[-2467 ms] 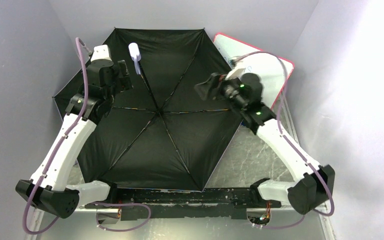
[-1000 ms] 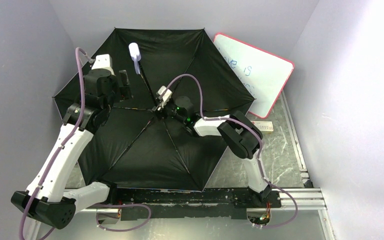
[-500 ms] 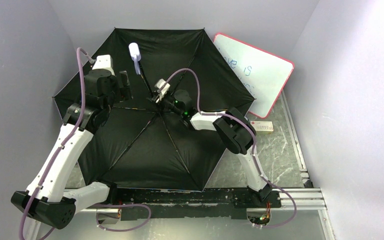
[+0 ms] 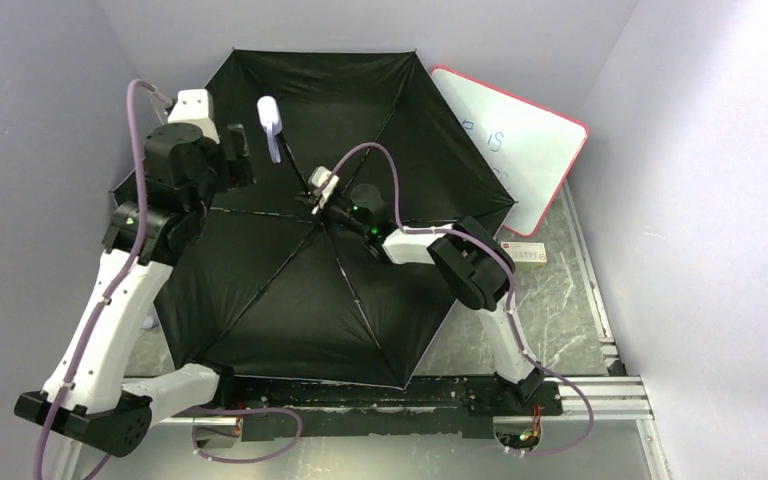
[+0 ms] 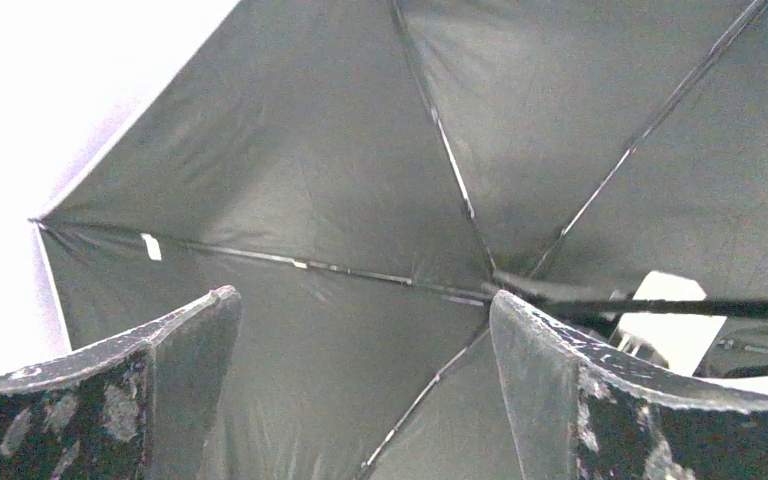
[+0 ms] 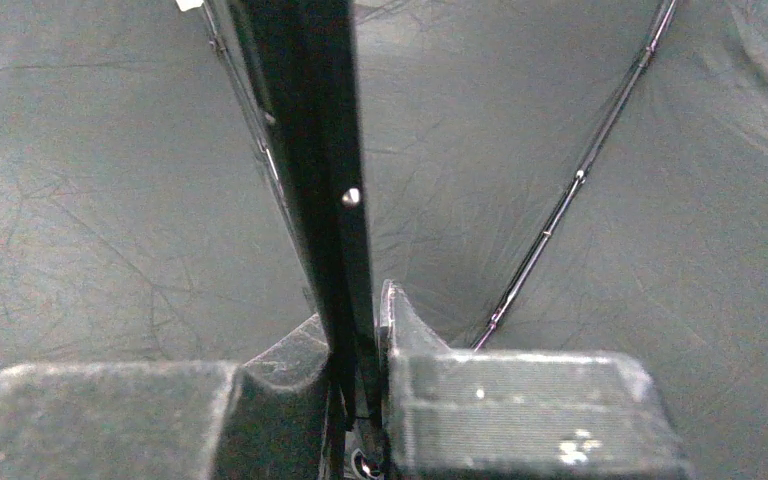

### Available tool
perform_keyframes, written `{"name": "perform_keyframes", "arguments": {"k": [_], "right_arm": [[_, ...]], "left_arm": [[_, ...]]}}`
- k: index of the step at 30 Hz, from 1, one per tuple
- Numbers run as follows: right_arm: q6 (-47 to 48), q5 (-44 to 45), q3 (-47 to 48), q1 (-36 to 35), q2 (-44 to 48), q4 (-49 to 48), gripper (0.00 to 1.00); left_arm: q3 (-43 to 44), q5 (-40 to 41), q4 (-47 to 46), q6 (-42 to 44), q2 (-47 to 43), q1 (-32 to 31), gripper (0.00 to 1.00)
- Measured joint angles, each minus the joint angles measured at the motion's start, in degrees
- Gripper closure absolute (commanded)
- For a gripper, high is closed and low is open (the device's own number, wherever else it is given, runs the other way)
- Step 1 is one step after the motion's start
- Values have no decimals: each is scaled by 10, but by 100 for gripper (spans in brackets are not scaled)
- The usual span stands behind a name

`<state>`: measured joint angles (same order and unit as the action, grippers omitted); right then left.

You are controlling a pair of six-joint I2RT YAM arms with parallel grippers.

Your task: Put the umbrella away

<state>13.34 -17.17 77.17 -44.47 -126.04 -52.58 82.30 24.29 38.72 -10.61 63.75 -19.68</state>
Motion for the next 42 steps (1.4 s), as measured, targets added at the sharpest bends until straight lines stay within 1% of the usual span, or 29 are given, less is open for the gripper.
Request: {"name": "perform_keyframes", "arguments": {"k": [3,7,9,12,14,17,20,23,26,31,35,42], "right_arm": [[20,0,-11,0,13,1,100],[62,0,-55,2,56,-18,100],[91,-1,-65,2,82,-19,100],[144,-3,-64,2,124,-5,100],[179,-4,-58,3,154,18,100],[236,-10,-50,6,203,53,100],[315,-14,-70,8,256,73,100],[393,-11,-90,8,294,95,100],[465,3,-116,7,332,121,100],[579,37,-143,7,388,170,100],[657,63,-147,7,418,178,100],[766,91,-138,8,431,191,100]], "left_arm": [[45,6,2,21,0,0,3],[98,47,7,49,-2,-3,3],[122,62,8,58,-4,-5,3],[151,61,9,69,-10,-8,3],[155,41,2,88,-18,-17,3],[156,-13,1,117,-21,-50,3],[165,-68,2,131,-12,-71,3],[174,-104,3,138,2,-79,3],[176,-134,3,146,9,-94,3],[184,-156,5,155,12,-121,3],[202,-185,5,158,17,-136,3],[205,-300,5,157,24,-139,3]]}}
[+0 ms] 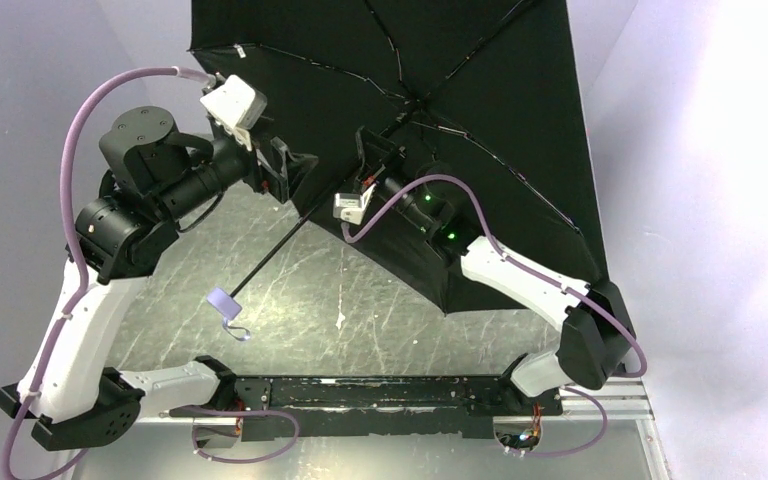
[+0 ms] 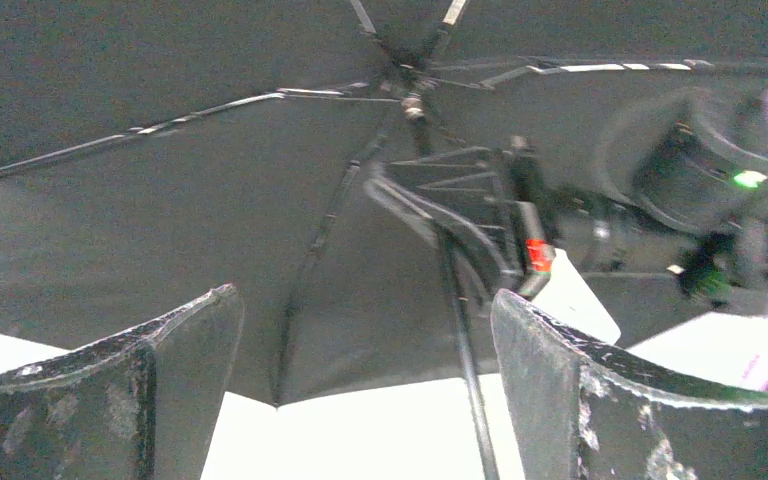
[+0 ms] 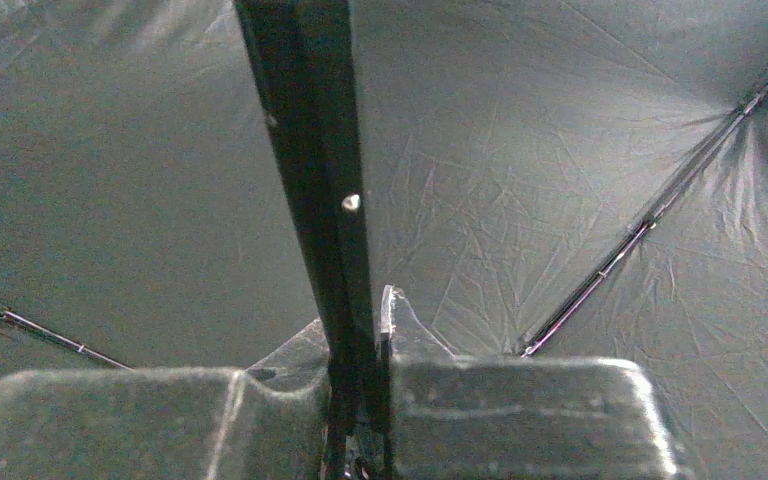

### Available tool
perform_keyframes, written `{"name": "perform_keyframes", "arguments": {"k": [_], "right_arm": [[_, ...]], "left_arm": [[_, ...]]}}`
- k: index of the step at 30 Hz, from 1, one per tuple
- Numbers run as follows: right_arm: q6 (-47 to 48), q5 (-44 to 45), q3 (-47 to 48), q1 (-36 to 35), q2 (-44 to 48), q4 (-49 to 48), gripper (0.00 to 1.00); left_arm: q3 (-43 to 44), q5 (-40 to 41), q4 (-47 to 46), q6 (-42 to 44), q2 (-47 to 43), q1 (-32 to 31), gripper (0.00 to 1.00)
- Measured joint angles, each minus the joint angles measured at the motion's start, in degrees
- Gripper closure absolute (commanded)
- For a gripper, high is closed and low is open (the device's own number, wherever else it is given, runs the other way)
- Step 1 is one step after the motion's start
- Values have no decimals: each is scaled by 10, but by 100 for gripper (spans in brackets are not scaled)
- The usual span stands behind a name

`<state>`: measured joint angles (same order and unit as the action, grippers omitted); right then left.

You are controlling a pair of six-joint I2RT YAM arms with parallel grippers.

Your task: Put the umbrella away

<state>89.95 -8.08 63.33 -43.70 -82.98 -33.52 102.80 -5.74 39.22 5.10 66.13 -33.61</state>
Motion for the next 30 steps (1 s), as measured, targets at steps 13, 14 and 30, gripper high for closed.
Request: {"name": "perform_keyframes", "arguments": {"k": [13,14,30], "right_arm": [[92,0,17,2,28,46,100],[95,0,17,2,33,48,100],[120,-13,16,6,53,54,100]], "left_arm": [[-90,-147,22,-9,-6,-1,19],[-97,-149,25,-10,-6,-1,20],[-163,-232,30,-26,-16,-3,51]]}}
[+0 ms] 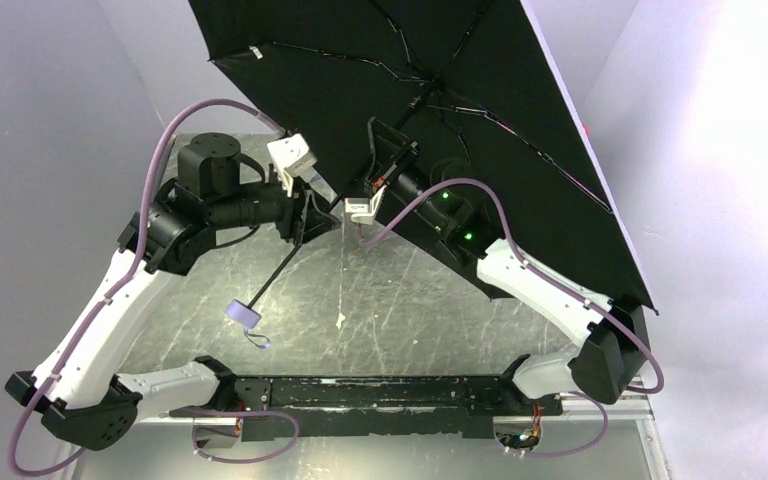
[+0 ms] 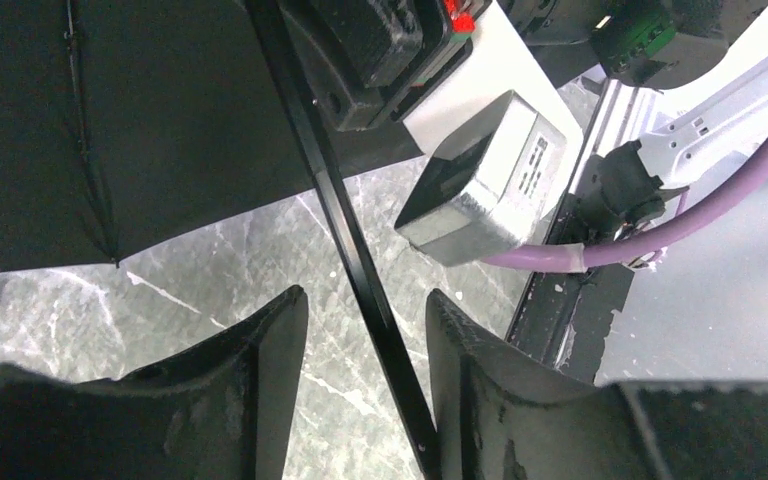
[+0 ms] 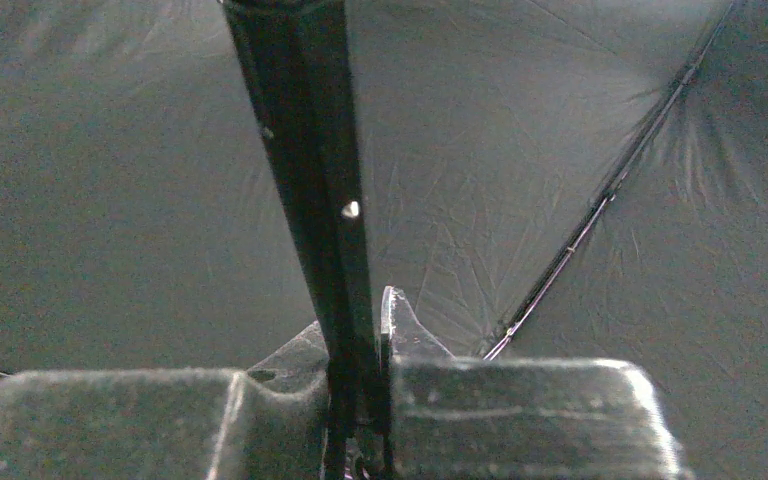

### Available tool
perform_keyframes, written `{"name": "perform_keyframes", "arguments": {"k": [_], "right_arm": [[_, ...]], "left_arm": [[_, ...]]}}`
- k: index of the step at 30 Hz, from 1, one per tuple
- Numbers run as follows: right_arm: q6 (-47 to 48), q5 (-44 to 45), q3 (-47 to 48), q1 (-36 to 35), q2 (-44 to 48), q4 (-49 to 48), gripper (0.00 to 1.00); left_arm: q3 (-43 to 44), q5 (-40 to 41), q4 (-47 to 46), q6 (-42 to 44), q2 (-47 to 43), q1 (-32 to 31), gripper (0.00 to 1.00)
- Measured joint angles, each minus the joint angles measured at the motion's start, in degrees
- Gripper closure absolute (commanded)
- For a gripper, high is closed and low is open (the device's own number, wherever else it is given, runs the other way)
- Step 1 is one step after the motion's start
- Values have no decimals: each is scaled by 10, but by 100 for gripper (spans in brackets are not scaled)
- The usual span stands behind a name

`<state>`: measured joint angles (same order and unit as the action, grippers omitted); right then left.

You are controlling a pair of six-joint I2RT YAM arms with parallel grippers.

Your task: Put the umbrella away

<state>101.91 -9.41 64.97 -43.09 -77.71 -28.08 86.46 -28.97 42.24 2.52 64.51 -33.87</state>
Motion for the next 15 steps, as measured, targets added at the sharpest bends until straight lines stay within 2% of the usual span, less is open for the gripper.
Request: {"name": "perform_keyframes", "arguments": {"k": [7,13,15], "right_arm": [[10,-3,-18,6,7,3,100],[21,-2,-29,14,9,6,100],[24,-3,-32,14,9,7,100]], "left_arm": [[-1,-33,-19,-14,47,-1,54],[-5,-54,-22,-21,78,-1,63],[-11,-59,-25,-23,78,-1,70]]}}
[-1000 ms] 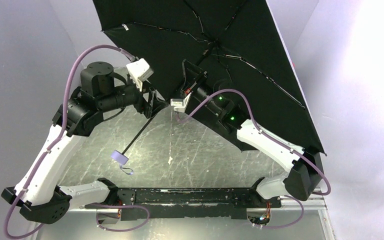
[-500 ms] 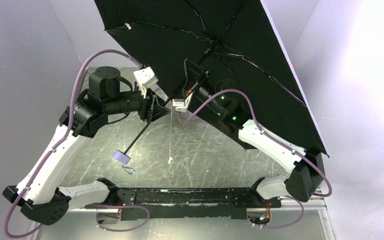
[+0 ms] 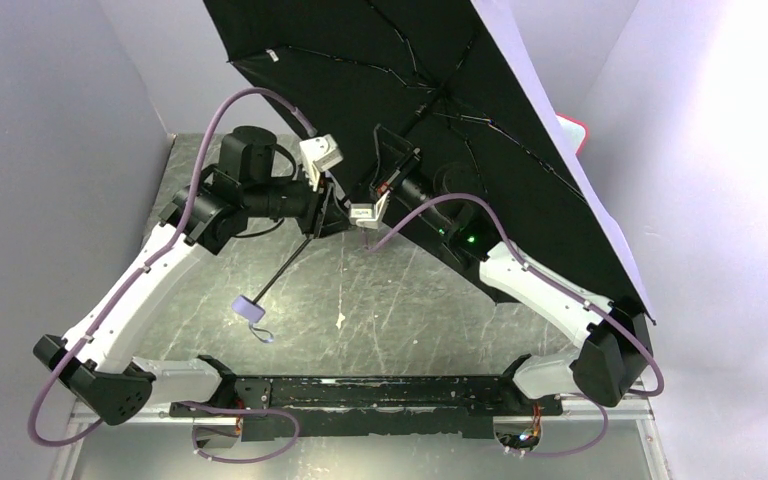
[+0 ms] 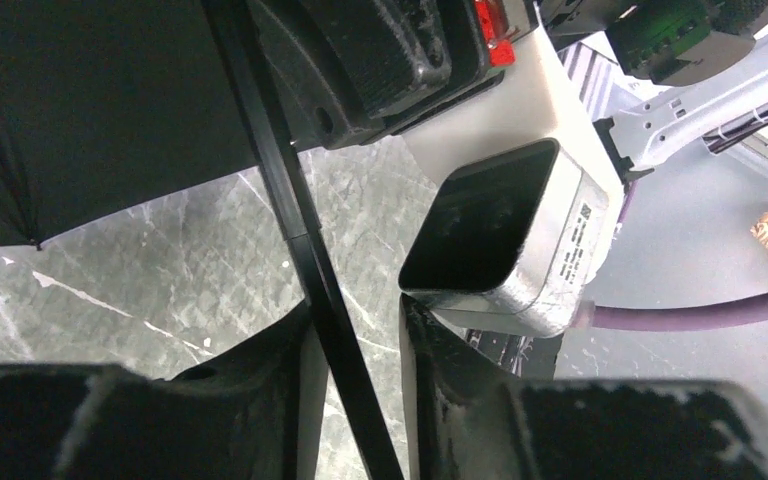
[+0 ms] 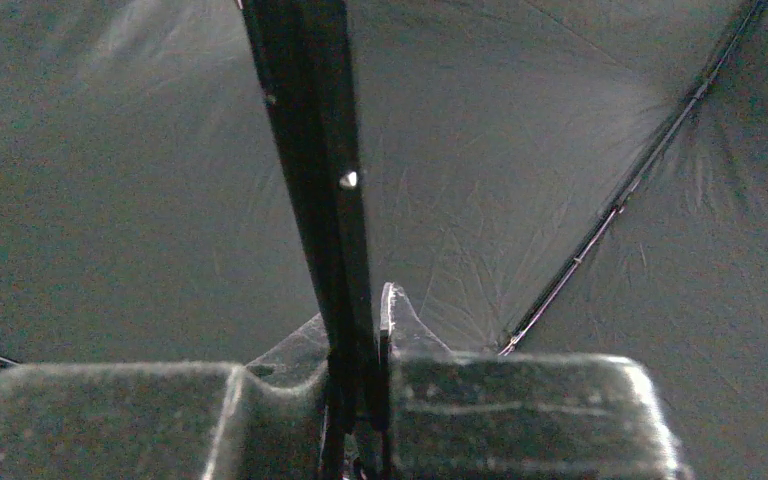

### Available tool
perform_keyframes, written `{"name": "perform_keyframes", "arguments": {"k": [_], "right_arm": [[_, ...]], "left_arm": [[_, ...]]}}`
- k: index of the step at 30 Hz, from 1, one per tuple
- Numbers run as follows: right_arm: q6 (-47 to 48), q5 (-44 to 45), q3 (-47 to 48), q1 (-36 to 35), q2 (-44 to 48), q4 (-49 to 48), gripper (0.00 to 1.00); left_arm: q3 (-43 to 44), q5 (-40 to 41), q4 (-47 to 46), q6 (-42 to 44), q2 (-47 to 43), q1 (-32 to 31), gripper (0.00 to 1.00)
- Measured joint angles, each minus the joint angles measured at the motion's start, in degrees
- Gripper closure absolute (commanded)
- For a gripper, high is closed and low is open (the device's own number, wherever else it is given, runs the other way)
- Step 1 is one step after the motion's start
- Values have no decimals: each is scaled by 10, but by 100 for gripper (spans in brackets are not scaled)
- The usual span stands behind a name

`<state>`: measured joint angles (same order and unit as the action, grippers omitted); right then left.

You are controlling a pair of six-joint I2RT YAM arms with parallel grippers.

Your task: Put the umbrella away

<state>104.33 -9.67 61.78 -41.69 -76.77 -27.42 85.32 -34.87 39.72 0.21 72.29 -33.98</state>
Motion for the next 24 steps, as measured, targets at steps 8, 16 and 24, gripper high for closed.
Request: {"name": "perform_keyframes", "arguments": {"k": [8,16,24], "right_arm": [[29,12,-5,2,3,0,79],[-42,-19,-12,-10,13,-17,53],[-115,-26,-38,-12,47,-46,48]], "left_arm": [[-5,25,-9,-42,7,12,95],[-26,61,-56,-52,-2,2,95],[-50,119,-105,-104,-37,1,95]]}}
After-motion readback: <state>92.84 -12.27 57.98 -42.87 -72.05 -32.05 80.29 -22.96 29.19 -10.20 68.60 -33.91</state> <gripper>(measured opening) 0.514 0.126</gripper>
